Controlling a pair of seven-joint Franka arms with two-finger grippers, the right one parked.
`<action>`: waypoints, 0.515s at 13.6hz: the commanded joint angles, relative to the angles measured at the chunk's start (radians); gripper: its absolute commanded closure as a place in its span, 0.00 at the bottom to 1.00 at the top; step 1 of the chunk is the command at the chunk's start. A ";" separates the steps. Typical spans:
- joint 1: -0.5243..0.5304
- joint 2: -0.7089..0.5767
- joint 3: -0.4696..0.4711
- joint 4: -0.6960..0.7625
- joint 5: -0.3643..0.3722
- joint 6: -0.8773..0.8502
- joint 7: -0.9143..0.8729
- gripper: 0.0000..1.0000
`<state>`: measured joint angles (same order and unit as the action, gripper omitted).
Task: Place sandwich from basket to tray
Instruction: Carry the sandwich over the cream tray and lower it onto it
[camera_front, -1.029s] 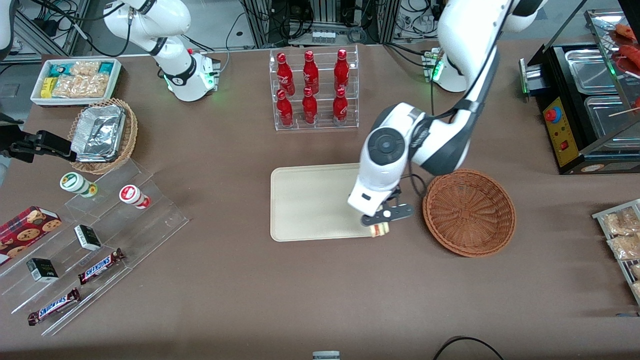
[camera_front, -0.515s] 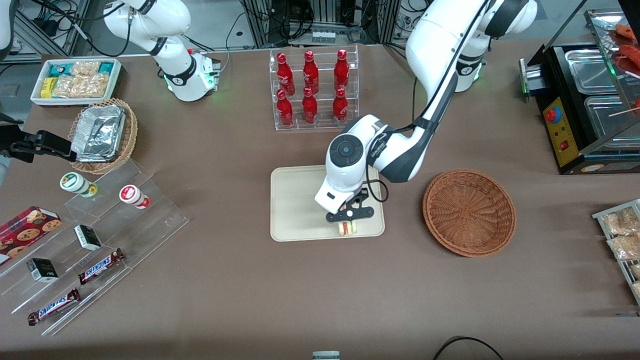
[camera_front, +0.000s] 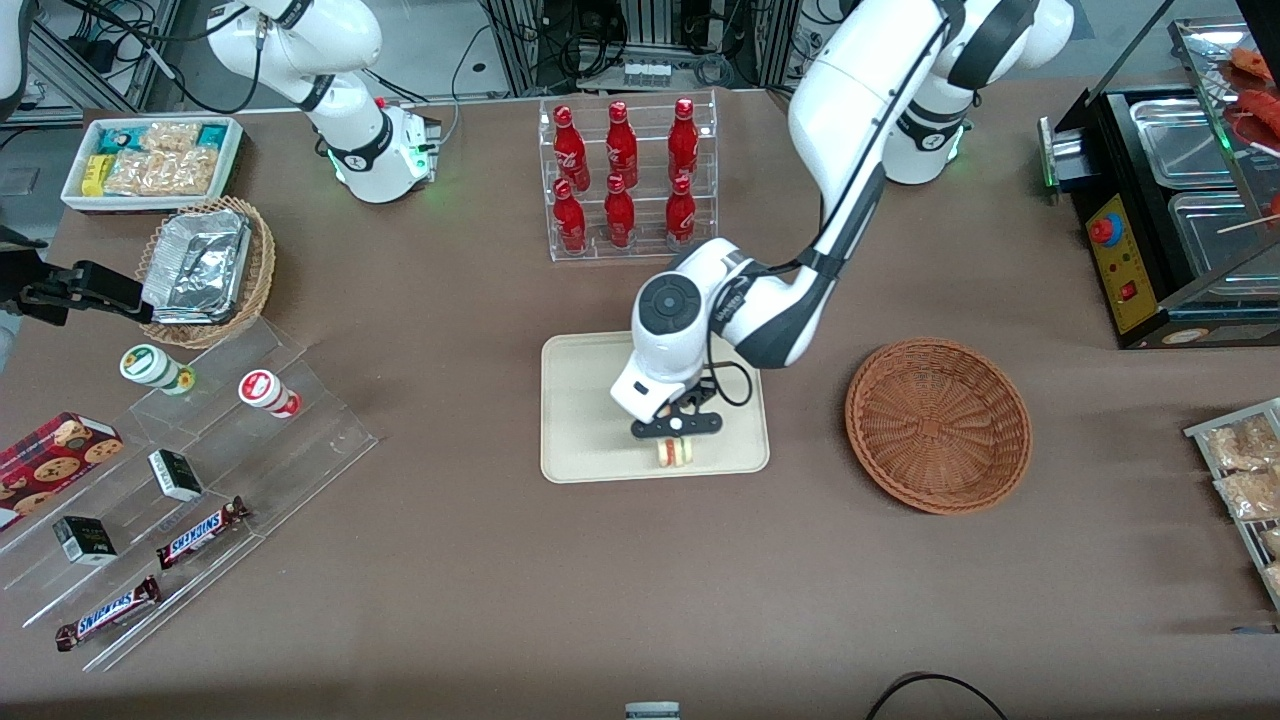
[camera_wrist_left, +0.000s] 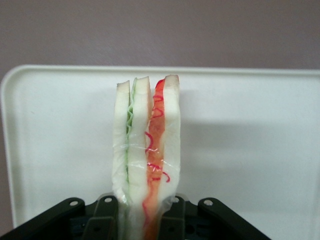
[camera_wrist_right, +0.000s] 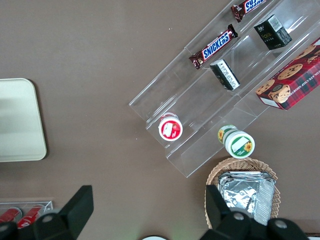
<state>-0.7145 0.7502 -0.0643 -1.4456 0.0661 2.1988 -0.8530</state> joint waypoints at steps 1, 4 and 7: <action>-0.032 0.024 0.008 0.034 0.017 -0.005 -0.021 1.00; -0.068 0.046 0.009 0.031 0.018 -0.004 -0.021 1.00; -0.068 0.070 0.009 0.033 0.017 -0.004 -0.021 0.47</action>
<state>-0.7741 0.7921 -0.0648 -1.4450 0.0664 2.1994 -0.8556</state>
